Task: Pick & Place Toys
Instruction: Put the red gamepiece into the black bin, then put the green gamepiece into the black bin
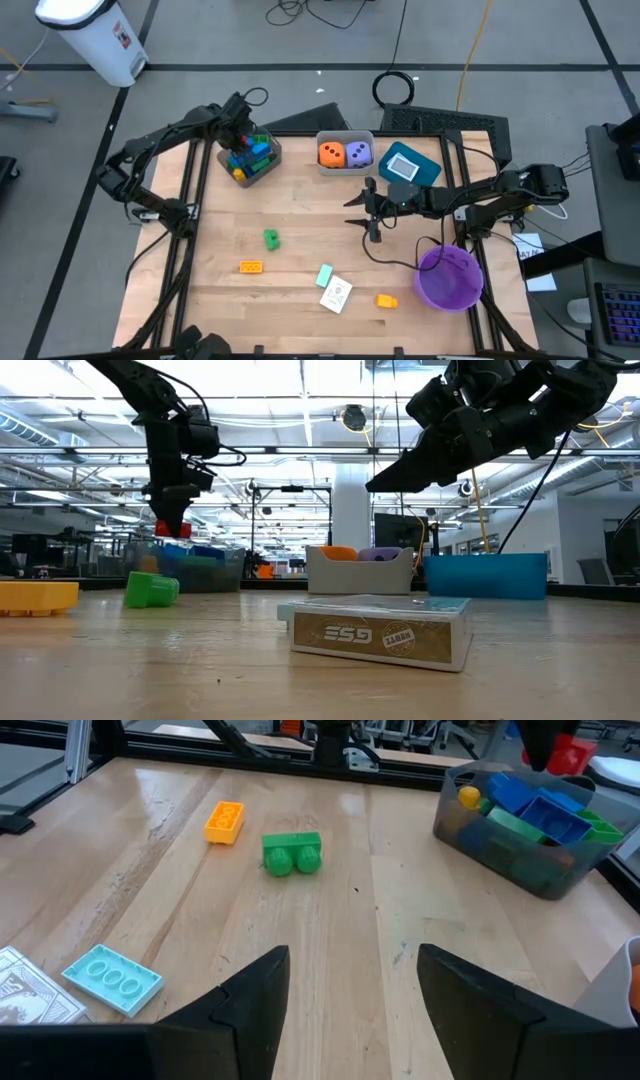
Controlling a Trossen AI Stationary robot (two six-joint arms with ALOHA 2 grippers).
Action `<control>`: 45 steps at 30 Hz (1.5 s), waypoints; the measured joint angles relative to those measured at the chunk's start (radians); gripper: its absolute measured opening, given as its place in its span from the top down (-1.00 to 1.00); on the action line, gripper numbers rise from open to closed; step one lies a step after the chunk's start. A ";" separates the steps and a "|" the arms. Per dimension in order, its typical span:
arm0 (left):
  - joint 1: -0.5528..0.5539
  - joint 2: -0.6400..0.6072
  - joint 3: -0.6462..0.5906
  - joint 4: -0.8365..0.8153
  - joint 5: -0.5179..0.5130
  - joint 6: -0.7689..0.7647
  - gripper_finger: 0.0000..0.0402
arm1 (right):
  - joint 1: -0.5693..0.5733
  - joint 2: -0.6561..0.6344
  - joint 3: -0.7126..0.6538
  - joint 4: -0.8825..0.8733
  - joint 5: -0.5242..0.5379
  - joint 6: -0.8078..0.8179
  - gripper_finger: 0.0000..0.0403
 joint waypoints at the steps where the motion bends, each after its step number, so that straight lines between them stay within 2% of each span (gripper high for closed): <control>1: 0.000 0.000 0.000 0.000 0.007 0.000 0.02 | 0.000 0.000 0.000 0.000 0.000 0.000 -0.05; 14: -0.010 0.000 0.000 -0.001 0.071 0.032 -0.23 | 0.000 0.000 0.000 0.000 0.000 0.000 -0.05; 20: -0.062 0.000 0.000 0.031 0.214 -0.004 -0.19 | 0.000 0.000 0.000 0.000 0.000 -0.002 -0.05; 25: -0.160 0.000 0.000 0.140 0.414 -0.072 -0.16 | 0.000 0.000 0.000 0.000 0.000 -0.027 -0.05; 29: -0.285 0.000 -0.017 0.327 0.530 -0.074 -0.15 | 0.000 0.000 0.000 0.000 0.000 -0.035 -0.05; 33: -0.437 0.000 -0.087 0.617 0.605 -0.099 -0.16 | 0.000 0.000 0.000 0.000 0.000 -0.054 -0.05; 39: -0.657 0.000 -0.241 1.065 0.613 -0.169 -0.16 | 0.000 0.000 0.000 -0.022 0.000 -0.057 -0.05; 45: -0.838 0.000 -0.349 1.280 0.573 -0.206 -0.16 | 0.000 0.000 -0.012 -0.039 0.001 -0.056 -0.05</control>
